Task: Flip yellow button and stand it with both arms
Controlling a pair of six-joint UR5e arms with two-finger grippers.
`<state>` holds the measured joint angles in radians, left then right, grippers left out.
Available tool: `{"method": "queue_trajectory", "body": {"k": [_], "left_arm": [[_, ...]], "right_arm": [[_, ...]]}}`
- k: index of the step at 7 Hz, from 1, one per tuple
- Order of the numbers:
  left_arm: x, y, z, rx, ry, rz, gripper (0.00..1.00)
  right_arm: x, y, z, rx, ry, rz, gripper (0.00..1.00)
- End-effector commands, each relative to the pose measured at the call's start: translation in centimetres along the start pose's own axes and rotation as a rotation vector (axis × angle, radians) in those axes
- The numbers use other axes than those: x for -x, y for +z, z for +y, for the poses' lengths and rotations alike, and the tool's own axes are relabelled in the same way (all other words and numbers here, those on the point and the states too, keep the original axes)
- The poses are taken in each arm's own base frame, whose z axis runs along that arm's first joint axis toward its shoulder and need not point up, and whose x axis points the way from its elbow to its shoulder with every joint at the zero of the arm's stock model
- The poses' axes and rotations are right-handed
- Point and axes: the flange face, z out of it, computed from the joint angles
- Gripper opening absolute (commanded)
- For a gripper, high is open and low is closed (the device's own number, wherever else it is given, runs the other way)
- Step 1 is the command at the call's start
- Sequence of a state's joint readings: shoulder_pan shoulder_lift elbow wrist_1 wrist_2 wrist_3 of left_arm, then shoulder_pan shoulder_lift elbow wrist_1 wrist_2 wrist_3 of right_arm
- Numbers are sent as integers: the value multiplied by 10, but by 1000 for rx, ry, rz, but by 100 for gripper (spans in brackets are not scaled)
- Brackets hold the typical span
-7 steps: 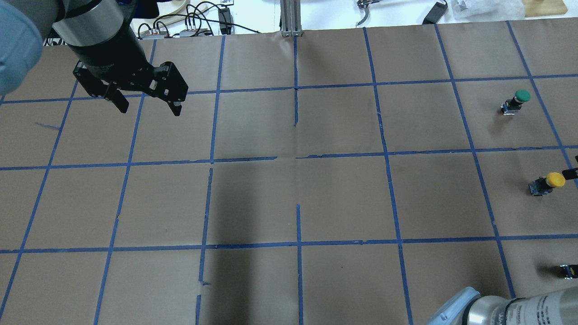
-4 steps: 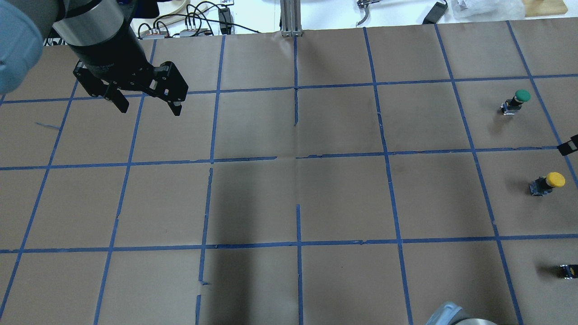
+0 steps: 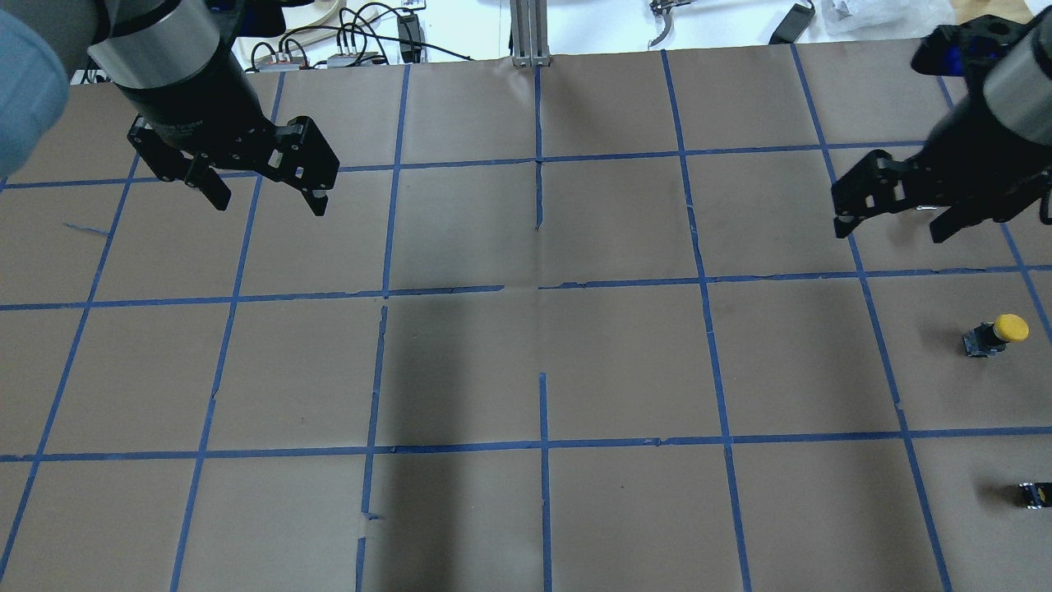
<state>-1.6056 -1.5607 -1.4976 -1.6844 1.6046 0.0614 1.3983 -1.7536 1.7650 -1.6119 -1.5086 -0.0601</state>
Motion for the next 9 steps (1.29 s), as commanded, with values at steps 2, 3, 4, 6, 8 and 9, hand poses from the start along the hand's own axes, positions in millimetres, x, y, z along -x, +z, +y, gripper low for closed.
{"method": "queue_trajectory", "body": {"k": [2,3,4,6,8,9], "left_arm": [[0,0,0,0,0,0,100],[0,0,1,0,0,0,100],[0,0,0,0,0,0,100],[0,0,0,2,0,0,100],[0,0,1,0,0,0,100],[0,0,1,0,0,0,100]], "right_arm": [[83,0,34,20,37,52,100],[84,2,33,12,26,52,100],[73,-2,25,6,30,39,100],[47,-23,11,9,84,44,100],[48,-22,6,22,83,42,100],[48,-22,6,22,85,42,100]]}}
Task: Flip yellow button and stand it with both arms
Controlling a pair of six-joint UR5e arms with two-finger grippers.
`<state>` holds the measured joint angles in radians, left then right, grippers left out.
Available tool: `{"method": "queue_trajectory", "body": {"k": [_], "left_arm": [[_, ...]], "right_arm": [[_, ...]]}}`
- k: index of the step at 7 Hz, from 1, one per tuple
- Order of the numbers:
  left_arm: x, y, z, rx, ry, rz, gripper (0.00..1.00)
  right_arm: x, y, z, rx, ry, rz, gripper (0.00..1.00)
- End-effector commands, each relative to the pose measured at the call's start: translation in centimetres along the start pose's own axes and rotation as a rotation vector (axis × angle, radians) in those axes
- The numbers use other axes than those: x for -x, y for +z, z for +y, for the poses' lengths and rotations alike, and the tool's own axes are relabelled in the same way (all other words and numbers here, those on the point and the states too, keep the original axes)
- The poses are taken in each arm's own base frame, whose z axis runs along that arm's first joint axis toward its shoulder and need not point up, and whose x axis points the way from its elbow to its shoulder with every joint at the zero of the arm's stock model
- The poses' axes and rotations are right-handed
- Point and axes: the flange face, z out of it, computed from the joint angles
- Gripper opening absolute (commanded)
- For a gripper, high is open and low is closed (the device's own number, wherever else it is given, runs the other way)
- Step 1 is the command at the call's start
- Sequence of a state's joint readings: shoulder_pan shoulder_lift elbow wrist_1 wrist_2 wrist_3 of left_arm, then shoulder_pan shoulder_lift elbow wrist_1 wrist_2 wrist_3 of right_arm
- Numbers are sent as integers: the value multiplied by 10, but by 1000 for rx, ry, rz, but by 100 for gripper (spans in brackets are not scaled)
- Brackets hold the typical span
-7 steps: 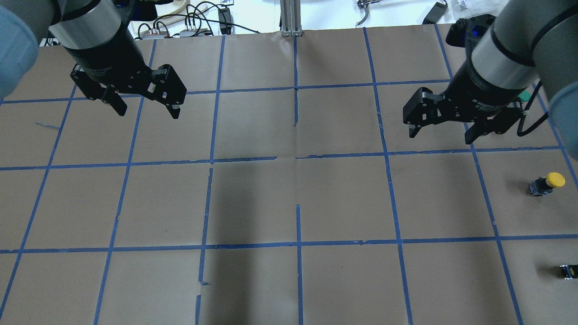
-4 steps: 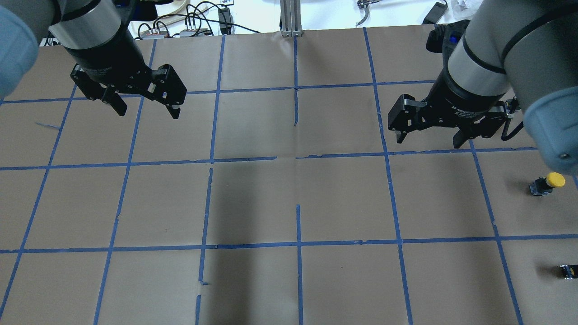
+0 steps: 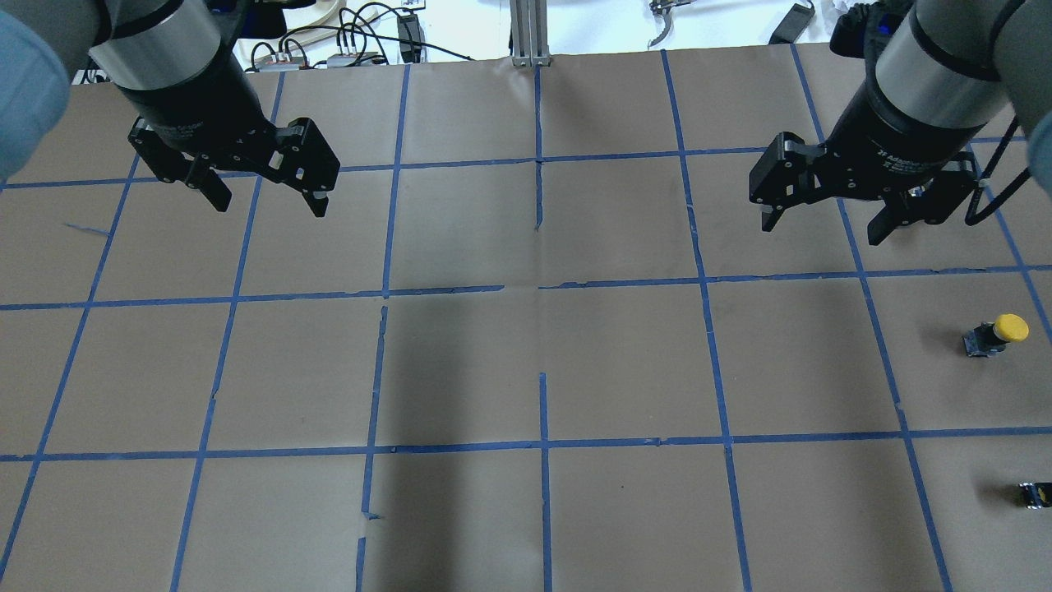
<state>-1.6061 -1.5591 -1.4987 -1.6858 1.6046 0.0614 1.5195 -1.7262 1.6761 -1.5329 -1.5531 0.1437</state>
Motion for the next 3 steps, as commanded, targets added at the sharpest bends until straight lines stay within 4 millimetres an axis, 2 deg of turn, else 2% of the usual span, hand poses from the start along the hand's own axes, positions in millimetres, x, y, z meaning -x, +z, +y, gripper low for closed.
{"method": "queue_trajectory", "body": {"k": [1,3], "left_arm": [[0,0,0,1,-2,0,100],[0,0,0,1,-2,0,100]], "right_arm": [[0,0,-1,1,0,0,100],[0,3,-1,5,1,-2,100]]}}
